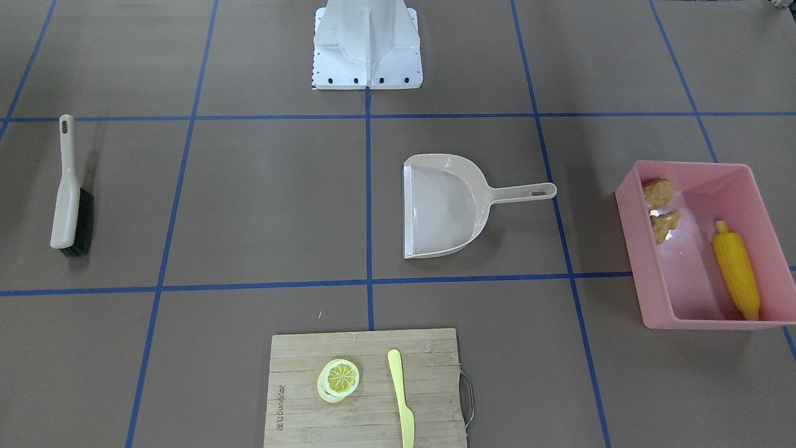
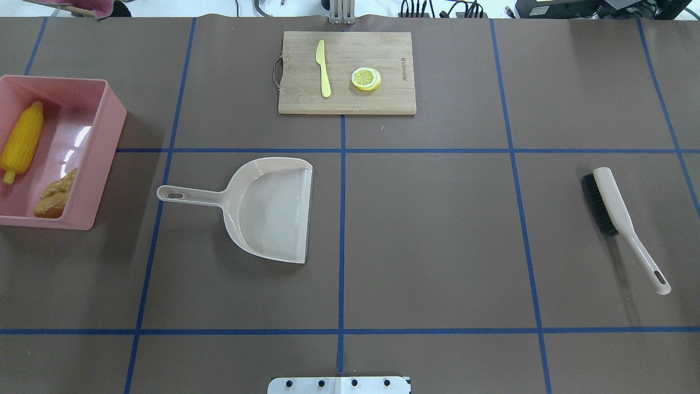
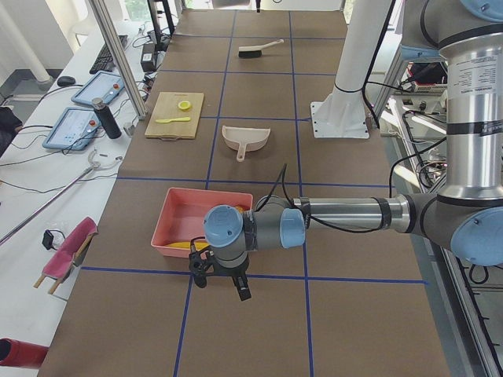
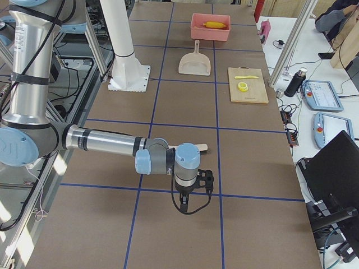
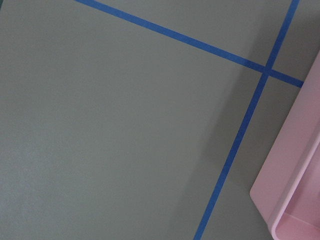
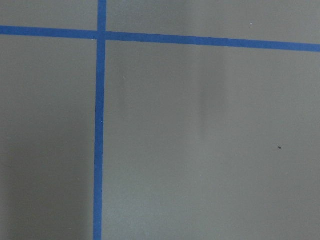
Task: Sweep and dump trash into bin
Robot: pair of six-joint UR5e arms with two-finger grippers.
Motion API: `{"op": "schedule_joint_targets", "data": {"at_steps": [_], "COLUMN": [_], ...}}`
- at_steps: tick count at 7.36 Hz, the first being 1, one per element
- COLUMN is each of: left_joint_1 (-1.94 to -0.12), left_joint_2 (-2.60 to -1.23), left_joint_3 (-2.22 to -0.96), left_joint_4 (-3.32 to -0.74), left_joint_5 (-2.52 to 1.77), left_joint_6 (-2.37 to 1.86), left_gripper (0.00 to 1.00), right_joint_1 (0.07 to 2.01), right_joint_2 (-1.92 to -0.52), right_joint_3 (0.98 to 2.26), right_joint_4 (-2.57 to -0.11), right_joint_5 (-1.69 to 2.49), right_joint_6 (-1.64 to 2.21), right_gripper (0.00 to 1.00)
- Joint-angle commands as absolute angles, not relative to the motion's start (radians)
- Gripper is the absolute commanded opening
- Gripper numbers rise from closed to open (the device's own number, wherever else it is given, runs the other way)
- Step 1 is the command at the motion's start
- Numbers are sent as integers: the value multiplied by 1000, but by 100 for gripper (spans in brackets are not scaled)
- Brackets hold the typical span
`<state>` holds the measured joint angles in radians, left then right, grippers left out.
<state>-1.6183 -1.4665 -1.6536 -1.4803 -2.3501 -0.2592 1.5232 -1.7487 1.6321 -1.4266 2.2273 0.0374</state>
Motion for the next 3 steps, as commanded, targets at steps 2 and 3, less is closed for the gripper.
{"op": "schedule_joint_targets", "data": {"at_steps": [2, 3], "left_joint_1": [-1618, -1618], "left_joint_2": [-1465, -1465], "left_joint_3": [-1654, -1651], "left_joint_4": [-1480, -1480], "left_joint_5": [-2350, -2350], "left_joint_6": [-259, -259], "left_gripper": [98, 98], "right_joint_1": [1523, 1523], "right_joint_2": [-1747, -1747], "right_joint_3": [1632, 1632], "right_joint_4": [-1427, -1427], "right_joint_5": [2227, 2227], "right_joint_6": [37, 38], "right_gripper": [100, 100]}}
